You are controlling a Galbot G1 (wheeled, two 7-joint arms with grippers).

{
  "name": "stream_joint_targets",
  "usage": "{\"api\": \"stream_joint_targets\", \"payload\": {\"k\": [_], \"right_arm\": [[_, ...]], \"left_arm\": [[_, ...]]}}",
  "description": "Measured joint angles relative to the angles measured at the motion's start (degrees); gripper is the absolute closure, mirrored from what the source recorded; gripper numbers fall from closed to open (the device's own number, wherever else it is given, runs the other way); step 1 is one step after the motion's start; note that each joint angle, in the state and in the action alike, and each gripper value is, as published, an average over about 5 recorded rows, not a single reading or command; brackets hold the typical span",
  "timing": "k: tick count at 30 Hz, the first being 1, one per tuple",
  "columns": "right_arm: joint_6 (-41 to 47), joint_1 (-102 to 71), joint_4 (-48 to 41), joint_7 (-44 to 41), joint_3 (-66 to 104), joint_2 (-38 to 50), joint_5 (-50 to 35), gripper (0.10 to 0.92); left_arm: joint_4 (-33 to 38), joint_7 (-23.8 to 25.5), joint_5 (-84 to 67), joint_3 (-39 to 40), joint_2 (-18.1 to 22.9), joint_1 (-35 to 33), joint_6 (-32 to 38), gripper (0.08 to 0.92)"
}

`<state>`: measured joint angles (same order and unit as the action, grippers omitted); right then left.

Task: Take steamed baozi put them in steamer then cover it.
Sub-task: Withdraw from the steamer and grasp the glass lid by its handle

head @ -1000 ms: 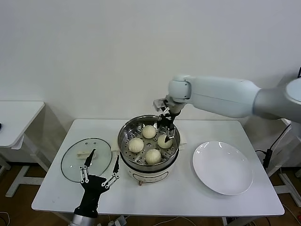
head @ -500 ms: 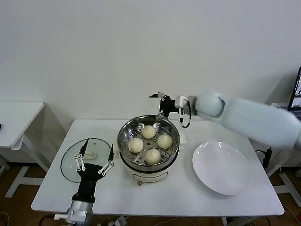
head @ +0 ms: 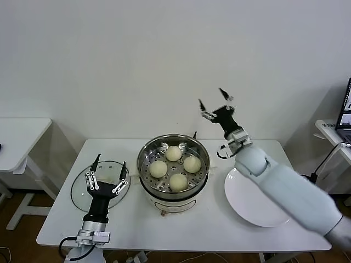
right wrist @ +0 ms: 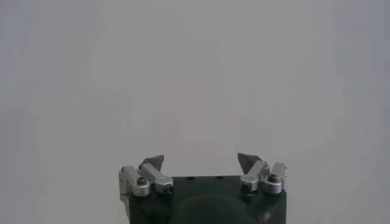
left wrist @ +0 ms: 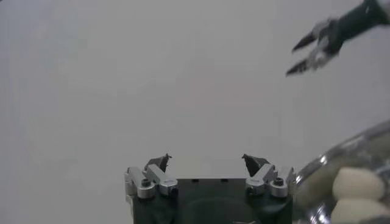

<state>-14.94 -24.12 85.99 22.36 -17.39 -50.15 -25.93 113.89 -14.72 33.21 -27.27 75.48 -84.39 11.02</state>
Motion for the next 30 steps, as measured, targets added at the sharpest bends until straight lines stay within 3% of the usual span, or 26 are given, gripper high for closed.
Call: {"api": "stream_joint_targets", "payload": {"k": [12, 30], "right_arm": [[-4.9, -24.62, -0.18, 2.16, 28.06, -10.35, 5.37, 0.203], [-7.0, -39.9, -0.2, 0.87, 39.79, -16.85, 10.34, 0.203]], "left_arm": [[-11.38, 0.1, 21.58, -4.94, -3.07, 1.58, -3.5, 0.177], [-24.96, -0.54, 36.65, -5.58, -5.08, 7.18, -4.87, 0.177]]}}
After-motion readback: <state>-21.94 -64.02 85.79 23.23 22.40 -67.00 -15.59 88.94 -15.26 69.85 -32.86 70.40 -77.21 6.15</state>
